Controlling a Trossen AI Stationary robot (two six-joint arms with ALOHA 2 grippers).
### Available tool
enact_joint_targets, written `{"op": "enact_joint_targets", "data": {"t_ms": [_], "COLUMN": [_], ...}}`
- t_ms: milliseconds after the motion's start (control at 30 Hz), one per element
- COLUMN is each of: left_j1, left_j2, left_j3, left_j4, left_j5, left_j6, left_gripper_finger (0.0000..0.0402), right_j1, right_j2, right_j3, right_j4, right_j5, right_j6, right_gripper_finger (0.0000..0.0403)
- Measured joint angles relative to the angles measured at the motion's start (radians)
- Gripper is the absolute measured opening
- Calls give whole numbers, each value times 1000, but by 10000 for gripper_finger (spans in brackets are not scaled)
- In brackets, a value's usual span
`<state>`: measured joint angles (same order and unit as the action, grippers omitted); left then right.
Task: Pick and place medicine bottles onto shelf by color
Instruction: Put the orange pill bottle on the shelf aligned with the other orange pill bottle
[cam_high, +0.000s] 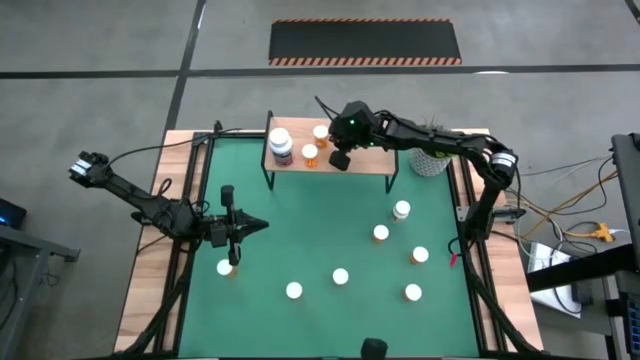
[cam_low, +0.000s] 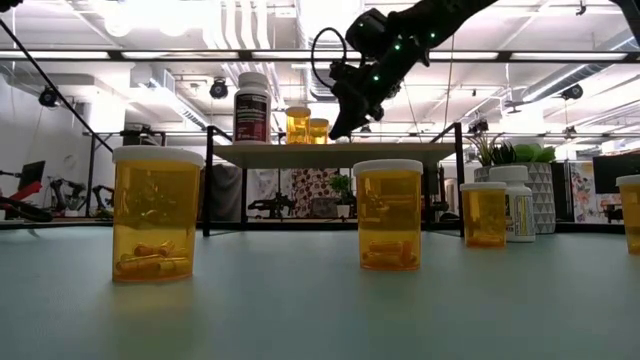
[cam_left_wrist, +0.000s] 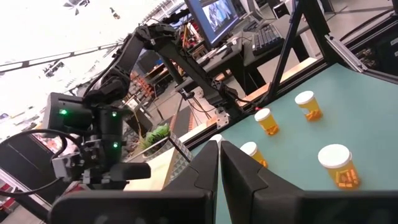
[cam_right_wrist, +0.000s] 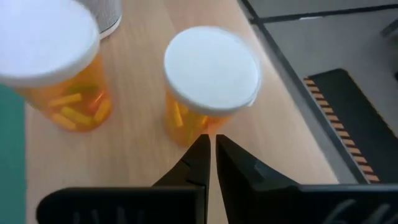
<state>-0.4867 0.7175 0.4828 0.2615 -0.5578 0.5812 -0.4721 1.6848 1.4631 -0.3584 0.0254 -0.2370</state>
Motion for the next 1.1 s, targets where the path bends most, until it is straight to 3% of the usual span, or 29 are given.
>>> {"op": "enact_joint_targets", "data": {"t_ms": [600,1100], "left_j1": [0,0], "left_j2": [0,0], "left_j3": [0,0], "left_j4": [0,0], "left_j5": [0,0], "left_j6": [0,0], "left_gripper_finger": [2,2], "right_j1": [10,10], "right_j2": [32,32], "right_j3": [0,0], "right_j4": [147,171], "right_j5": [-7,-8], "right_j6": [-38,-49], "right_gripper_finger": [18,18]}}
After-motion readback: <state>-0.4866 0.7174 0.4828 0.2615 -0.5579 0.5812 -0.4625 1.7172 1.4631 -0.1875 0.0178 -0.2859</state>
